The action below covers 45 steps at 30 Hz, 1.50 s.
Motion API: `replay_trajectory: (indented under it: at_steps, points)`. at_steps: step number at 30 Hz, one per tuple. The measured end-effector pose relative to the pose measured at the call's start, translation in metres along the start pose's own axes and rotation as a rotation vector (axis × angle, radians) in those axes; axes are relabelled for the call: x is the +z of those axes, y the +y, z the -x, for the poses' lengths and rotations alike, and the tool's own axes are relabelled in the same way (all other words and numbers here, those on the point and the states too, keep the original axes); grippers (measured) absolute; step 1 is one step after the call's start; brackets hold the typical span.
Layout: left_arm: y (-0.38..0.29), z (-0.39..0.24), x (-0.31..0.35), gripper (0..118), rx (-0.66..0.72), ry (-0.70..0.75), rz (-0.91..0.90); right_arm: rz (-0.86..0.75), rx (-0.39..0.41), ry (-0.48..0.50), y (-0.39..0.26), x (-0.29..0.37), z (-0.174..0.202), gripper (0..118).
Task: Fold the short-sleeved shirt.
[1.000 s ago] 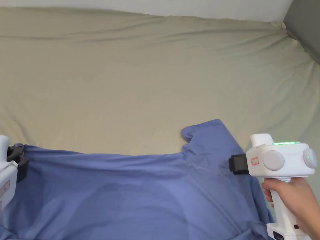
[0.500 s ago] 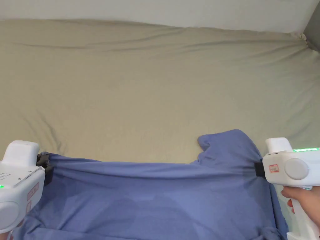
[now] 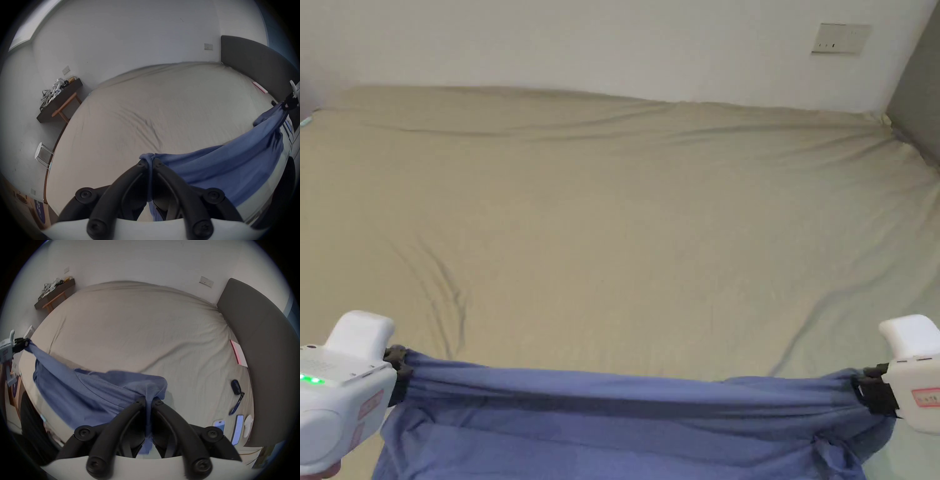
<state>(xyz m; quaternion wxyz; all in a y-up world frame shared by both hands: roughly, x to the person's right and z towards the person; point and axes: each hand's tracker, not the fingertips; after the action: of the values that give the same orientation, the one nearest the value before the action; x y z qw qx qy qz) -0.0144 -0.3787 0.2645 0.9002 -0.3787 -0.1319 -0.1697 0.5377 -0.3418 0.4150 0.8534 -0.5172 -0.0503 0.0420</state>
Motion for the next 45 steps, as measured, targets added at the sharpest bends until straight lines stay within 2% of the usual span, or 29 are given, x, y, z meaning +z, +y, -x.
replay_trajectory:
  at_steps: [11, 20, 23, 26, 27, 28, 29, 30, 32, 34, 39, 40, 41, 42, 45]
  points:
    - [-0.085, -0.005, -0.023, 2, -0.063, -0.084, 0.243, 0.291, 0.023, 0.094, -0.088, -0.042, 0.017, 9]
    - [-0.104, -0.016, -0.051, 2, -0.104, -0.108, 0.351, 0.389, 0.014, 0.094, -0.104, -0.089, 0.021, 9]
    - [-0.105, -0.018, -0.058, 2, -0.109, -0.111, 0.365, 0.401, 0.006, 0.091, -0.105, -0.098, 0.024, 18]
    - [-0.097, -0.015, -0.05, 11, -0.102, -0.11, 0.356, 0.389, -0.007, 0.084, -0.096, -0.085, 0.023, 26]
    - [-0.092, -0.013, -0.046, 25, -0.096, -0.089, 0.333, 0.362, -0.017, 0.089, -0.089, -0.075, 0.02, 41]
    - [-0.085, -0.011, -0.038, 51, -0.097, -0.064, 0.304, 0.325, -0.027, 0.089, -0.082, -0.066, 0.018, 60]
    - [-0.077, -0.007, -0.033, 95, -0.094, -0.055, 0.277, 0.277, -0.038, 0.062, -0.073, -0.054, 0.016, 90]
    - [-0.069, -0.004, -0.026, 117, -0.076, -0.059, 0.237, 0.218, -0.034, 0.019, -0.062, -0.041, 0.014, 102]
    - [-0.043, 0.002, -0.004, 111, -0.02, -0.08, 0.122, 0.094, -0.023, -0.045, -0.04, -0.013, 0.011, 104]
    - [-0.017, 0.007, 0.014, 111, 0.044, -0.083, 0.06, -0.05, -0.043, -0.097, -0.017, 0.02, 0.014, 104]
    - [0.047, -0.007, 0.094, 109, 0.163, -0.07, -0.316, -0.443, -0.085, -0.141, 0.024, 0.104, 0.042, 103]
    - [0.054, -0.016, 0.113, 102, 0.184, -0.062, -0.394, -0.492, -0.083, -0.146, 0.028, 0.116, 0.049, 103]
    - [0.062, -0.022, 0.131, 85, 0.199, -0.061, -0.492, -0.563, -0.083, -0.168, 0.031, 0.131, 0.063, 103]
    - [0.069, -0.03, 0.145, 73, 0.2, -0.042, -0.56, -0.64, -0.073, -0.185, 0.032, 0.142, 0.074, 103]
    - [0.081, -0.045, 0.163, 49, 0.156, 0.073, -0.681, -0.745, 0.024, -0.234, 0.036, 0.155, 0.107, 98]
